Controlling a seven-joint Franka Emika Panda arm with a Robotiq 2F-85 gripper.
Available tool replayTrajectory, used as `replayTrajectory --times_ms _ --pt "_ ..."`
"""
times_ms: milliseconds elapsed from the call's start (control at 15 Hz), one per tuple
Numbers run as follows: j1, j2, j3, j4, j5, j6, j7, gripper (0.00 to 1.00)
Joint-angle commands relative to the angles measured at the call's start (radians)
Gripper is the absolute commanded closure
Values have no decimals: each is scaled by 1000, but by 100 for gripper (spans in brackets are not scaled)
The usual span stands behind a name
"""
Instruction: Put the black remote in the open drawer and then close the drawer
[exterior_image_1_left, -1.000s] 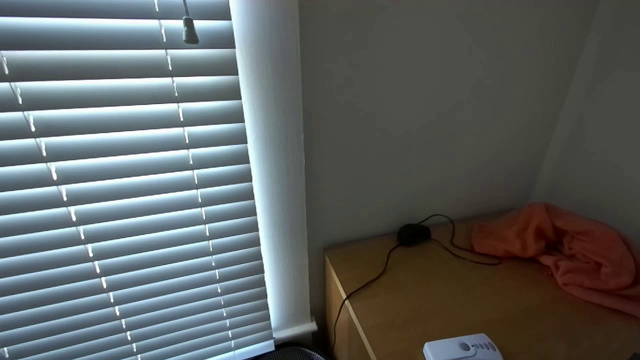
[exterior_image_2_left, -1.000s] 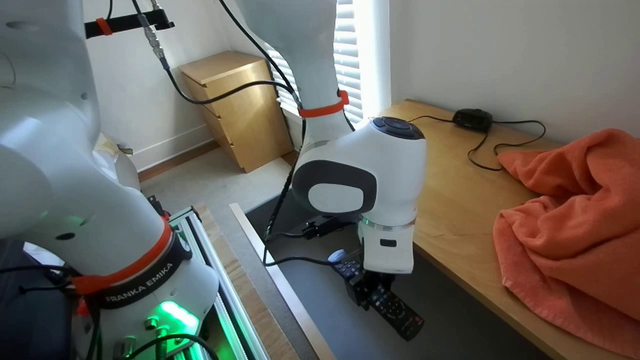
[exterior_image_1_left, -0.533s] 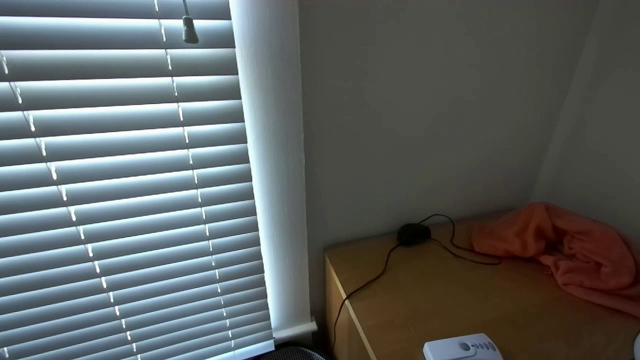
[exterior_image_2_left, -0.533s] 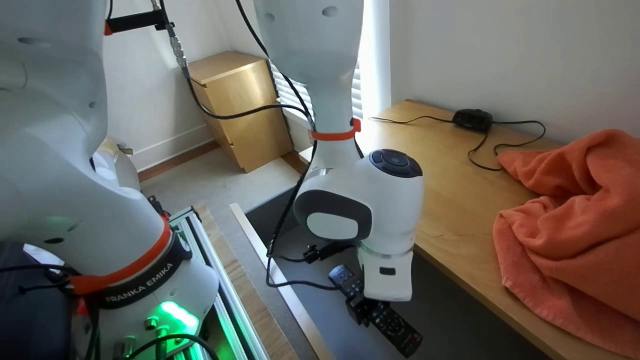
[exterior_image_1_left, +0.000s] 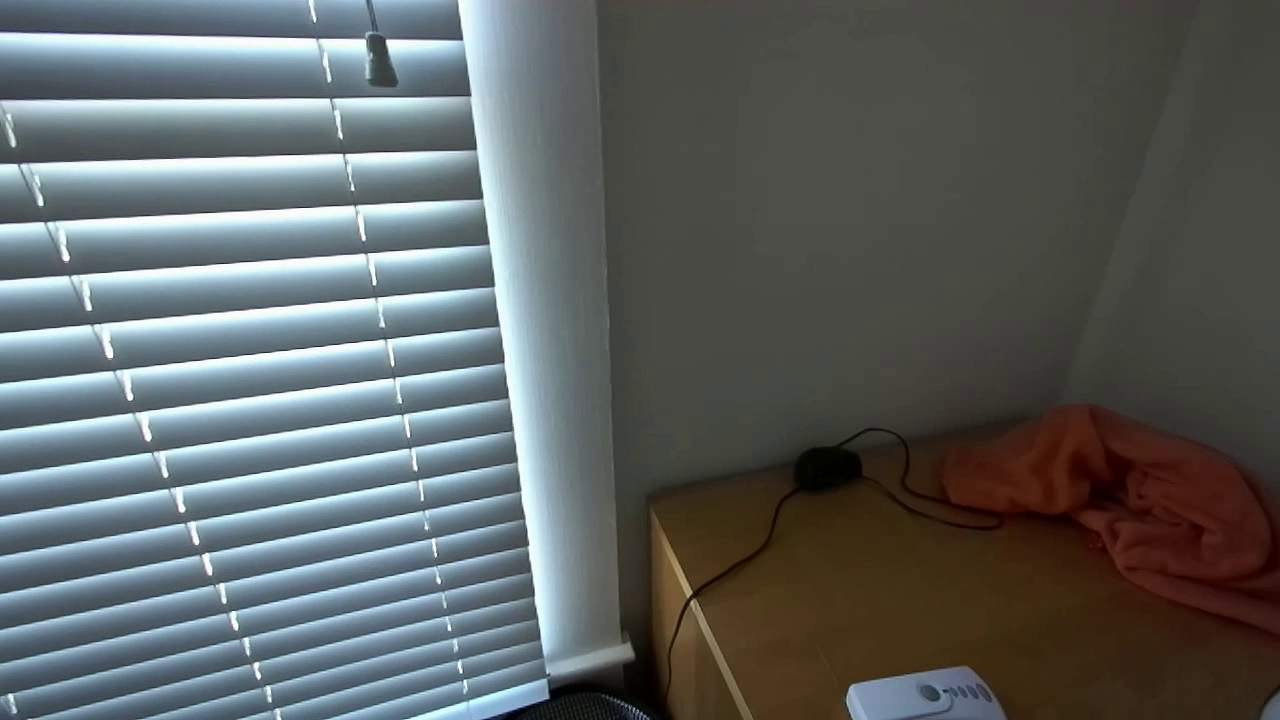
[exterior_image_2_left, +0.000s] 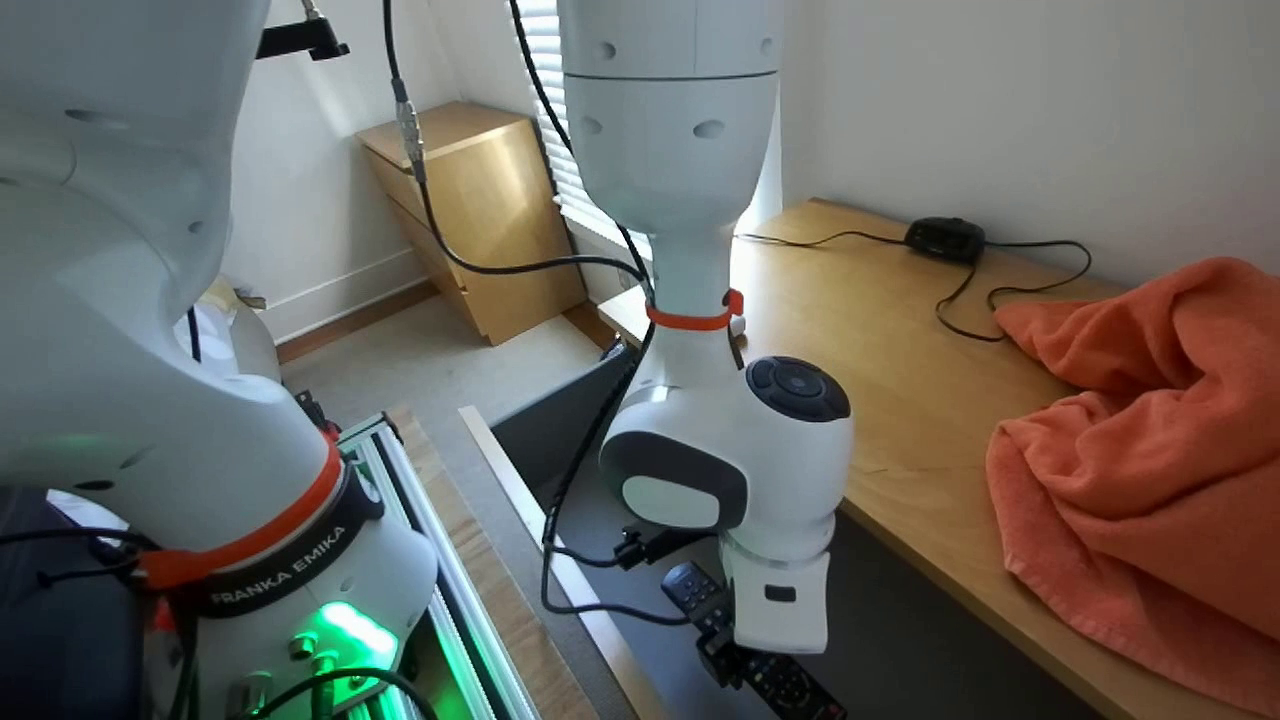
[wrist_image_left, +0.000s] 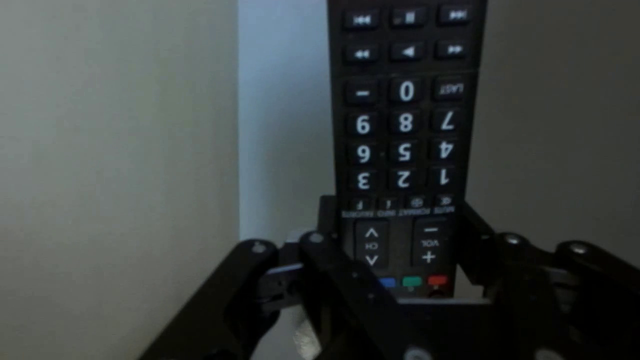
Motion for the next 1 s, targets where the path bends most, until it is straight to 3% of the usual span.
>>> replayTrajectory --times_ms 0,933 --pt "-69 55 59 49 41 26 -46 69" --pt "-118 218 80 222 47 63 -103 69"
